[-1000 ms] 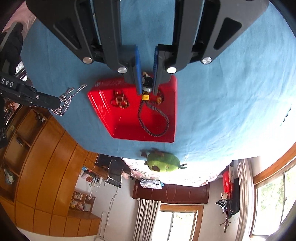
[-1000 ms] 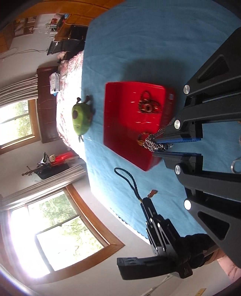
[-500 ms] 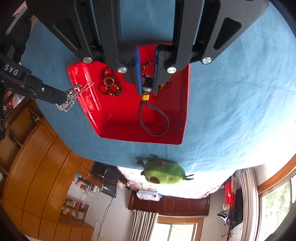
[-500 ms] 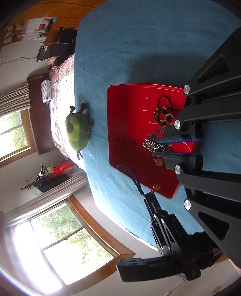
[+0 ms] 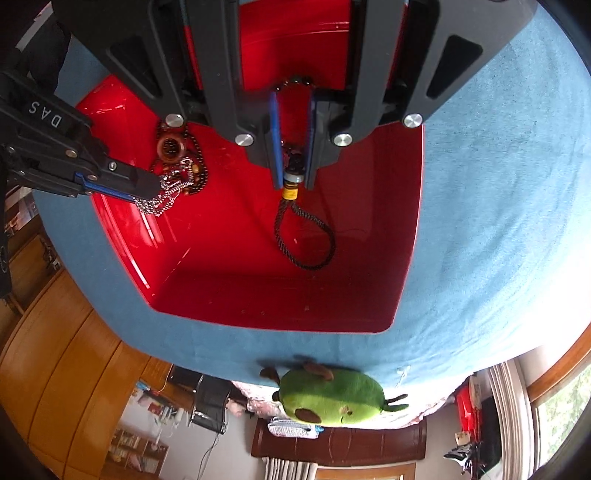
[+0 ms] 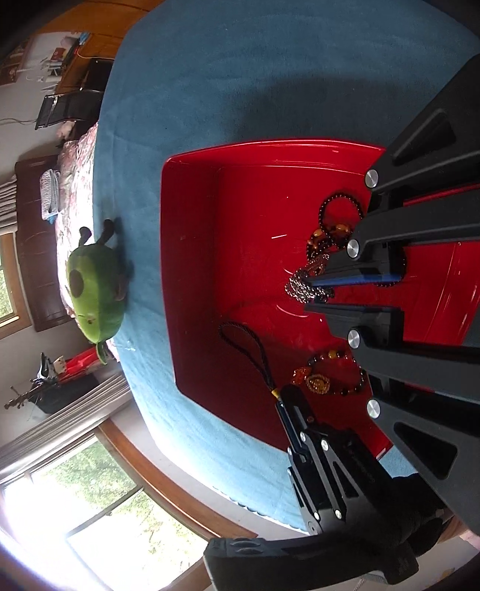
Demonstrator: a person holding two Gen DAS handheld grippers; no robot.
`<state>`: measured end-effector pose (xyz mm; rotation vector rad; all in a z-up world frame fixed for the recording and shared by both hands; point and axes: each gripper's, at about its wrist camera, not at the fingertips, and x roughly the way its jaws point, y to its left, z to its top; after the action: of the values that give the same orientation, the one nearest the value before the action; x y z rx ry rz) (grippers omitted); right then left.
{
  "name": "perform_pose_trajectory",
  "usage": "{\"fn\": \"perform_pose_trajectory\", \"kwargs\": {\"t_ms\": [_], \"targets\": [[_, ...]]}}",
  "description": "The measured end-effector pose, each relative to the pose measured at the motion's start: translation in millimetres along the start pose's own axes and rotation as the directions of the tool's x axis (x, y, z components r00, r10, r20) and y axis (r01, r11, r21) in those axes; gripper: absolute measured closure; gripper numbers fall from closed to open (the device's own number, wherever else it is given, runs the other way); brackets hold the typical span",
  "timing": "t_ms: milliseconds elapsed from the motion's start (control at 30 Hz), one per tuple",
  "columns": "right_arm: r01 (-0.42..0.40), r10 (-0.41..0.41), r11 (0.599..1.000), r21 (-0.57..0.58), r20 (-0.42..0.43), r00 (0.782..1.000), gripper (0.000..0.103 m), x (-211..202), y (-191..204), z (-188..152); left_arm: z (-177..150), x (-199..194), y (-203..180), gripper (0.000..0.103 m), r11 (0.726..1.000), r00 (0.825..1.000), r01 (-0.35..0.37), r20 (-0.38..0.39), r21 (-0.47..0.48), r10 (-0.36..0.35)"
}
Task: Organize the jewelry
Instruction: 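Carry the cord pendant and silver chain into the red tin and open both tools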
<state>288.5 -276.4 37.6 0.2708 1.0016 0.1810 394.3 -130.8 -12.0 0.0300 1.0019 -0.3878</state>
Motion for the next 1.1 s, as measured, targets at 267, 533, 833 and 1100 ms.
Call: {"fn": "perform_pose_trajectory", "kwargs": {"t_ms": [267,533,833,1100], "targets": [[0.003,-0.003,1.0,-0.002,-0.011,1.0,0.095,5,0,1,0,8,0,0.093,1.0,1.0,-0.008,-0.013,-0.003,0.008],[0.0,0.0,1.0,-0.009,-0.027,1.0,0.095,14,1,4,0,11,-2,0.093,1.0,1.0,-0.015,-0.013,0.006,0.015],[-0.014,0.014,1.0,-0.016,-0.018,1.0,0.074,3,3,0,-3,3,2,0.085,1.0,1.0,-0.015,-0.015,-0.011,0.015],[-0.015,0.015,1.0,-0.015,0.008,1.0,0.074,-18,7,-5,-8,-36,0,0.082,0.999,0.997,-0.047,0.052,-0.016,0.048]]}}
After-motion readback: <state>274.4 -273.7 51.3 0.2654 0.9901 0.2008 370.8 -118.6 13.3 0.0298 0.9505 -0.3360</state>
